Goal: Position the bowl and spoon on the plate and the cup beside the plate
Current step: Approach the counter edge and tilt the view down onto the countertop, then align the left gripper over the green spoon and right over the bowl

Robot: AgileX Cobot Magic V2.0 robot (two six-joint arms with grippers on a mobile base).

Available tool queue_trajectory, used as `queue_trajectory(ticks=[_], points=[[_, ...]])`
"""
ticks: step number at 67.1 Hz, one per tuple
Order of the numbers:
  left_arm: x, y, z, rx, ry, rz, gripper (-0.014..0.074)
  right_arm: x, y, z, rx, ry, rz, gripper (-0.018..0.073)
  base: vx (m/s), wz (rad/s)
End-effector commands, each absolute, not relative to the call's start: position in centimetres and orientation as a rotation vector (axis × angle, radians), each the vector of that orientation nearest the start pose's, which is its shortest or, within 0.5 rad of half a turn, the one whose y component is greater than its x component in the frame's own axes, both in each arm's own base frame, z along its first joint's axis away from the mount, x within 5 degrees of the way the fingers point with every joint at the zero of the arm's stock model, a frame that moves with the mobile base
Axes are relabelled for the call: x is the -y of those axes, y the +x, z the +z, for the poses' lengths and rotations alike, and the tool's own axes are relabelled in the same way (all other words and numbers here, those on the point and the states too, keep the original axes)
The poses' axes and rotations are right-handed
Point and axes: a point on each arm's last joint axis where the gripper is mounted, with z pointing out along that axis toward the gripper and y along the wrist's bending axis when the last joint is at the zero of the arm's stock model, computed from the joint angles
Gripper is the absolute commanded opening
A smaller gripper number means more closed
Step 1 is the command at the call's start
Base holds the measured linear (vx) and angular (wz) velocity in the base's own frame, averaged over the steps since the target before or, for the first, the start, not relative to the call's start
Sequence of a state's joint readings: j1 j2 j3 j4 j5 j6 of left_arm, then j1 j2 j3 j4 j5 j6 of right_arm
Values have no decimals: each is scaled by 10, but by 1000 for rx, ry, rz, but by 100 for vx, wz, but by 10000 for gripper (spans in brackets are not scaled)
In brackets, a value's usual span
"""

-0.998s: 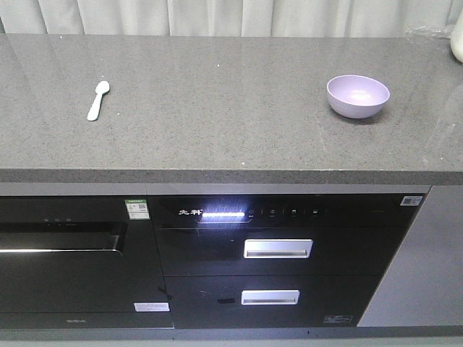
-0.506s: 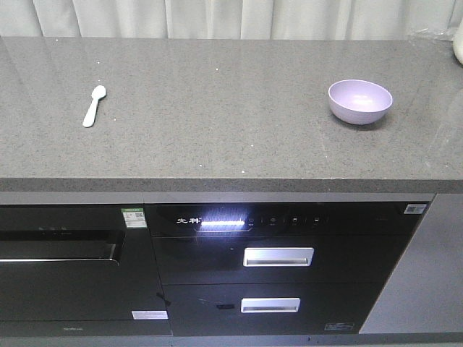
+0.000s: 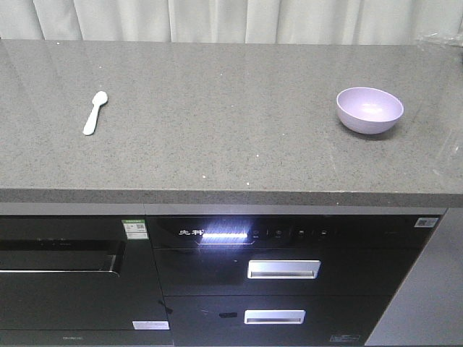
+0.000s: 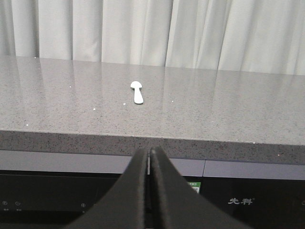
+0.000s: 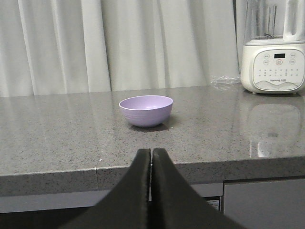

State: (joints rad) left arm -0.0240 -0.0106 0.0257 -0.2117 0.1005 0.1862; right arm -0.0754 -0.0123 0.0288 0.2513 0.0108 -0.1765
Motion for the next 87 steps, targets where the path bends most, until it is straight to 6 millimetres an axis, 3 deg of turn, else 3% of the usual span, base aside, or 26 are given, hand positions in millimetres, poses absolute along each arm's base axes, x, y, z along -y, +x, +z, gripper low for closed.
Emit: queue_trajectory(ticks=[1, 87], points=[[2, 57, 195, -1529, -3, -52, -6, 6, 55, 207, -1434, 112, -28, -1, 7, 2], [2, 57, 195, -1529, -3, -52, -6, 6, 55, 207, -1434, 112, -28, -1, 7, 1]])
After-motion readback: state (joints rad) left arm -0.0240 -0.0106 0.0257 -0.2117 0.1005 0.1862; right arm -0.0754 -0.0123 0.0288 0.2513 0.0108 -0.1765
